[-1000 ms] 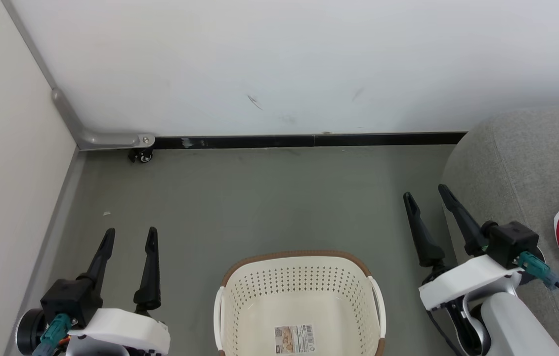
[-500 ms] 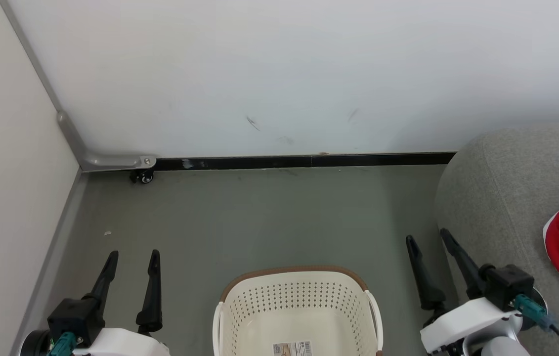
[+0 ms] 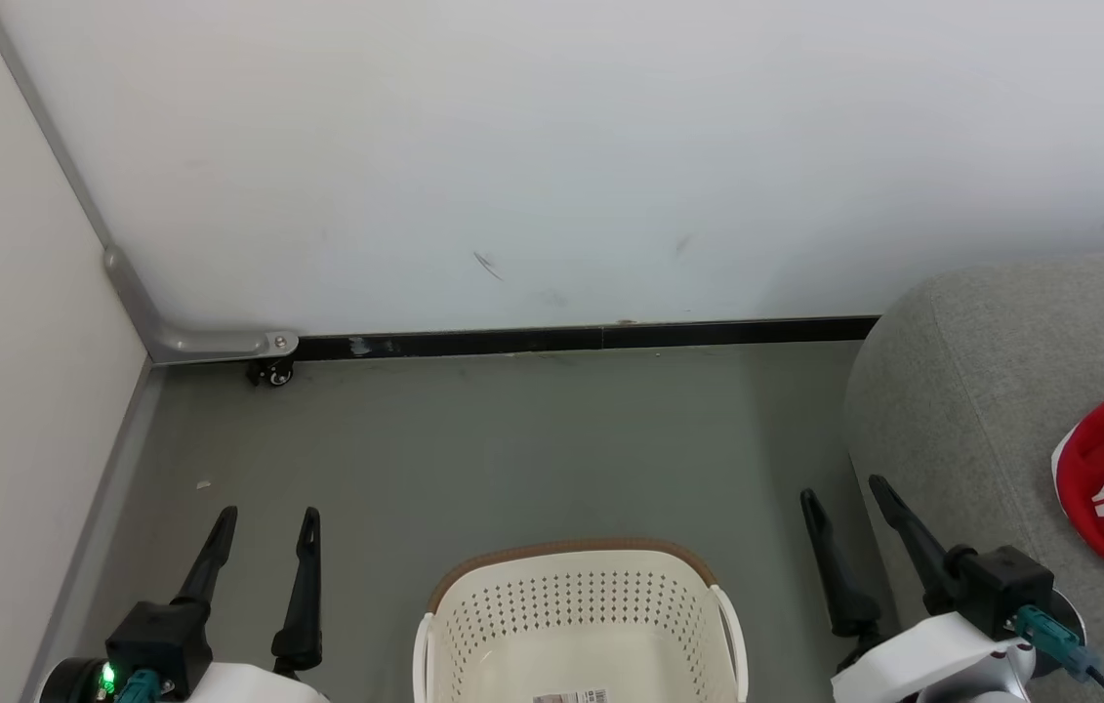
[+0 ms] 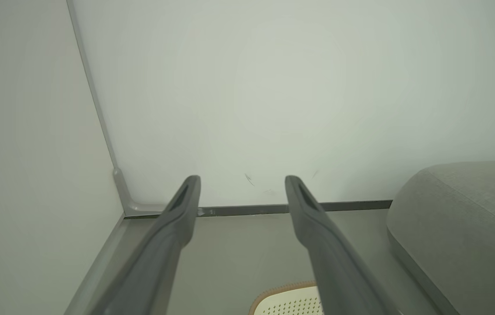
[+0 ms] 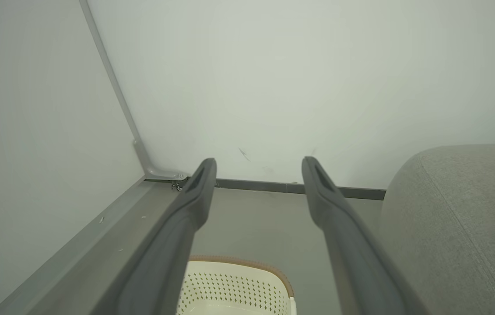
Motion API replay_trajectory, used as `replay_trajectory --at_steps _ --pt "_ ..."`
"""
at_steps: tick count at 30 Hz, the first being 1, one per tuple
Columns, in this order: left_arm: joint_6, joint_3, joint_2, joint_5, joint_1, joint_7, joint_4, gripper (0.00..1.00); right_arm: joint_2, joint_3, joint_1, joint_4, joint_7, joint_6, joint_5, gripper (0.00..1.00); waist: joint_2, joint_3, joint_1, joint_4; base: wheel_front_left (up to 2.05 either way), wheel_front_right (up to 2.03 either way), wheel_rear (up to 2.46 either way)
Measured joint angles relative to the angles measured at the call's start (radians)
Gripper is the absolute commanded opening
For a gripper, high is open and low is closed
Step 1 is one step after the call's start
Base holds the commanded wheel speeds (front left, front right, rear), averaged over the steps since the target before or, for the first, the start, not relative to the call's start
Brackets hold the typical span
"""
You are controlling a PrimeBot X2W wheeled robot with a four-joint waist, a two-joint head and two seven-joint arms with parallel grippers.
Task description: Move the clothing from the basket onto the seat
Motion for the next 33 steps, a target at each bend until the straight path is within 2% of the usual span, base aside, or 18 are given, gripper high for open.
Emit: replay_trajectory --at_steps 23,33 --pt "0.003 -0.017 0.005 0.021 0.002 0.0 0.006 1.0 0.004 -0.01 0.061 -0.11 0.049 0.0 0.012 1.0 0.0 -0.001 0.0 -0.003 0.0 0.0 0.0" --pt "0.017 -0.022 0.01 0.041 0.002 0.0 0.01 1.0 0.005 -0.009 0.081 -0.146 0.066 0.0 0.016 1.0 0.0 0.003 0.0 -0.003 0.0 0.0 0.0"
